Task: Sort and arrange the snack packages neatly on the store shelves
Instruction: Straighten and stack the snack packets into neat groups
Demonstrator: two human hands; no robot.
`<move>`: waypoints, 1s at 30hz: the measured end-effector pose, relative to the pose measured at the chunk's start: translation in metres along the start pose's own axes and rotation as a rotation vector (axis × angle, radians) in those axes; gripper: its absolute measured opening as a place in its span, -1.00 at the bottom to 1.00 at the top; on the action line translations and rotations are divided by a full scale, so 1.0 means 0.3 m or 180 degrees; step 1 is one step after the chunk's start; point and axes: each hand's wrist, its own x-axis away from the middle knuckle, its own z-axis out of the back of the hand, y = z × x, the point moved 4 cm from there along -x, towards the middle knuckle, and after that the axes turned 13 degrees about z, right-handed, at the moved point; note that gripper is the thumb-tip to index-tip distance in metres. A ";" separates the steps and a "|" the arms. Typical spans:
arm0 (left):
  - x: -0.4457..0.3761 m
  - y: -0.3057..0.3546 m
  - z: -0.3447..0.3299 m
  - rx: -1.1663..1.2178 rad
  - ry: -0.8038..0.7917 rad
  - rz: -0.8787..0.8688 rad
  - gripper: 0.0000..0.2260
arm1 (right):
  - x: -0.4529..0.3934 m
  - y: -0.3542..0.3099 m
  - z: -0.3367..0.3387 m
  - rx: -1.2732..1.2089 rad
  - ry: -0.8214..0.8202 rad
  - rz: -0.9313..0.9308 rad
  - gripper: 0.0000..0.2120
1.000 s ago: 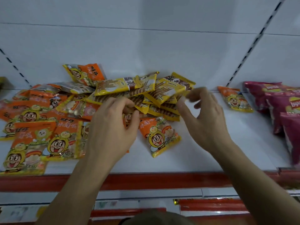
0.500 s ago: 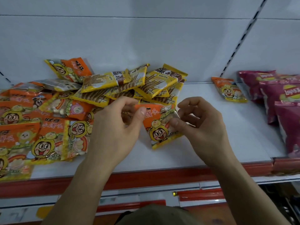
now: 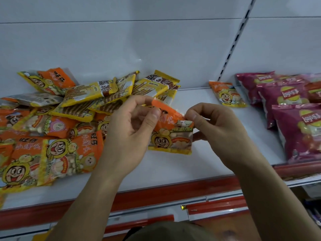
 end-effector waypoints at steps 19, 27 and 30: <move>-0.108 0.113 -0.347 0.0428 -0.0036 0.0289 -0.94 | -0.235 -0.191 0.546 0.2805 -0.0257 0.1138 -0.88; -0.183 0.046 -0.450 -0.0325 -0.0237 0.0920 -0.92 | -0.416 -0.033 0.604 0.3409 -0.1939 0.0656 -0.93; -0.220 0.020 -0.503 -0.0656 -0.0217 0.1053 -0.88 | -0.454 0.024 0.596 0.3772 -0.2161 0.0757 -0.90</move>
